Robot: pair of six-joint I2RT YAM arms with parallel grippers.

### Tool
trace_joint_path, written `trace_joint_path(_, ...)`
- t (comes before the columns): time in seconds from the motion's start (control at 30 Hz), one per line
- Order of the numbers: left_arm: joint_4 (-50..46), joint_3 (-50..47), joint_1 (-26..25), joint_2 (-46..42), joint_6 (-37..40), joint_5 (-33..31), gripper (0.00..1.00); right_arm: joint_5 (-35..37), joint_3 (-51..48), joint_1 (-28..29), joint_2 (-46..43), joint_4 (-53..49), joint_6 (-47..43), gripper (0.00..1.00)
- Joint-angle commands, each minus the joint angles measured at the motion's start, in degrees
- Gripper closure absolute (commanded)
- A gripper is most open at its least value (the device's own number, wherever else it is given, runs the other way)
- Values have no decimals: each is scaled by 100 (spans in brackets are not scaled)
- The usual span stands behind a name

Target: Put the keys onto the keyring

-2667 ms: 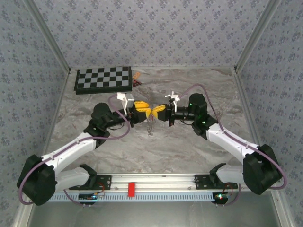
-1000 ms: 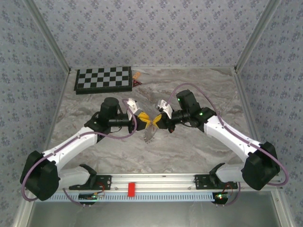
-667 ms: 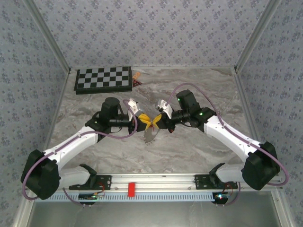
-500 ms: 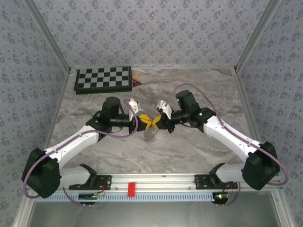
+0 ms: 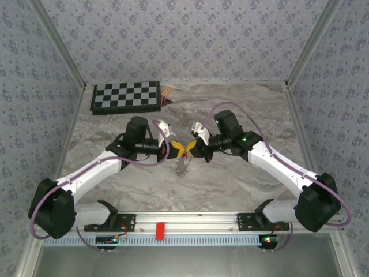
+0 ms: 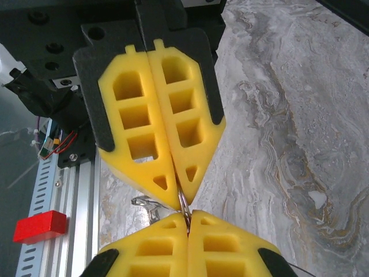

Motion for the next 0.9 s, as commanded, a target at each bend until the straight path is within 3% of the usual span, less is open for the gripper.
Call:
trace_joint_path(0.0,32,203,9,9,49,184,100,-78,143,43,15,49,-87,100)
trace_joint_path(0.17,231,165,8,-35,-91,116,100,20,80,23,-66,145,1,98)
trace_joint_path(0.3,772,3,10,-144,-413,21,100,-206,-149,-206,-377,728,554,76)
trace_joint_path(0.67,2767,-368,7,-324,-1493,-610,100,357,-1140,-731,-1282,2664,1969,65)
trace_joint_path(0.87,3642,-412,-10,-231,-2001,-917,100,332,-1357,-780,-1428,3385,2567,65)
